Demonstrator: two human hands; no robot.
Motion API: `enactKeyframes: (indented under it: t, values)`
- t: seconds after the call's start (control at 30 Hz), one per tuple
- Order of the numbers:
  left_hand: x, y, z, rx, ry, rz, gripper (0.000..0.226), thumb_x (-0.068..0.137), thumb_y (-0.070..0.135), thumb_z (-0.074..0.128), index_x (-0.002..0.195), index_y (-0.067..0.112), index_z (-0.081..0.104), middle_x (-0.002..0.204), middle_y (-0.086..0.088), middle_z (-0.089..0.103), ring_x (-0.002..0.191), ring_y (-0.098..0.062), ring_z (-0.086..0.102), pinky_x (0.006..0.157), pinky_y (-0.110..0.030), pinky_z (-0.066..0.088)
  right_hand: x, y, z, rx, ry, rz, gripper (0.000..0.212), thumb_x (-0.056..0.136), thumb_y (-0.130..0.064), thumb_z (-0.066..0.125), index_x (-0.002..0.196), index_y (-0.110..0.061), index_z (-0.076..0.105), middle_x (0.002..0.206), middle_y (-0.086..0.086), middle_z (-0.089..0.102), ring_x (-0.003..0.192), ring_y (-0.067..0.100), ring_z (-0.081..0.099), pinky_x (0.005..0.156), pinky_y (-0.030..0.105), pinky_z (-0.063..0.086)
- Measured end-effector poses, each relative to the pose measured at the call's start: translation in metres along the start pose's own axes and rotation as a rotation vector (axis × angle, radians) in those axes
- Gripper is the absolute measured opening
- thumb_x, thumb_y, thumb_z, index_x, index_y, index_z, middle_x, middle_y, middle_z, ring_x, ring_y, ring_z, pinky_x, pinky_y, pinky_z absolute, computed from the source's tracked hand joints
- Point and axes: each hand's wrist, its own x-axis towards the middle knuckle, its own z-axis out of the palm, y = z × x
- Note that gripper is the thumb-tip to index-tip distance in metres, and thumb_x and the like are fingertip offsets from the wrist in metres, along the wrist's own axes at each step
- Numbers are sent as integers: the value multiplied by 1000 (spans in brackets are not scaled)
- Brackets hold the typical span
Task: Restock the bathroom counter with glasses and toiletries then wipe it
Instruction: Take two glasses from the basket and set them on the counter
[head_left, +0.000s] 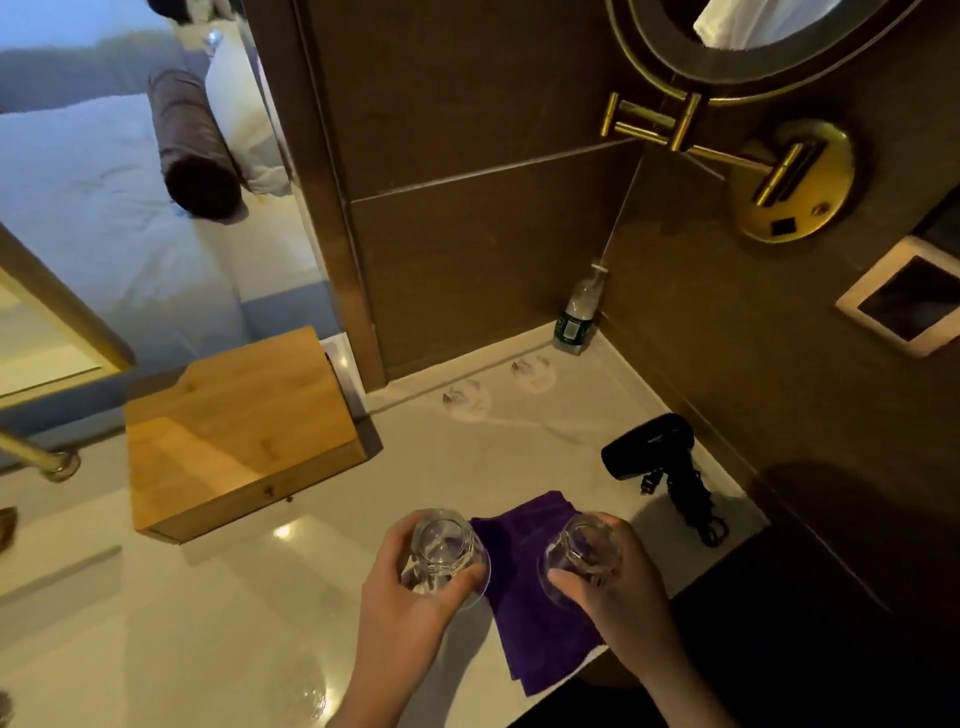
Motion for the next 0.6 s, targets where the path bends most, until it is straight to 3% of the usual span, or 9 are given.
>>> enactKeyframes:
  t: [0.07, 0.2, 0.3, 0.43, 0.5, 0.6]
  values:
    - [21, 5, 3, -11, 63, 10, 65, 55, 46, 90, 114, 46, 62, 111, 20, 71, 102, -1, 69, 81, -20, 58, 24, -1, -1, -18, -25, -23, 61, 65, -24, 89, 114, -42, 57, 105, -22, 70, 95, -4, 68, 72, 12, 55]
    - [64, 18, 7, 11, 188, 51, 66, 66, 36, 93, 122, 45, 59, 117, 22, 68, 110, -4, 66, 92, -28, 57, 85, -18, 0, 0, -92, -63, 63, 63, -27, 90, 118, -32, 60, 104, -8, 72, 95, 9, 72, 77, 30, 61]
    - [95, 29, 13, 34, 266, 101, 67, 66, 39, 92, 124, 42, 59, 118, 19, 69, 113, -8, 66, 93, -27, 56, 131, -36, 6, 75, -32, -110, 63, 57, -34, 91, 108, -54, 60, 104, -19, 71, 94, 6, 72, 72, 25, 62]
    - [140, 35, 33, -2, 325, 130, 65, 69, 42, 90, 126, 38, 58, 118, 15, 69, 113, -9, 66, 94, -30, 55, 198, -49, 18, 149, 40, -206, 70, 61, -26, 92, 108, -63, 56, 113, -23, 69, 107, 7, 68, 85, 32, 61]
    - [162, 31, 48, -9, 361, 131, 59, 73, 37, 90, 123, 43, 57, 117, 19, 68, 113, -6, 65, 94, -27, 54, 228, -50, 25, 147, 54, -233, 75, 67, -18, 91, 107, -69, 52, 115, -24, 66, 115, 9, 64, 91, 37, 59]
    - [185, 15, 71, -6, 427, 106, 57, 77, 34, 87, 117, 55, 52, 113, 28, 65, 111, 2, 64, 92, -18, 54, 267, -42, 36, 98, 15, -262, 80, 72, -15, 88, 107, -74, 46, 118, -30, 59, 116, 4, 60, 94, 30, 55]
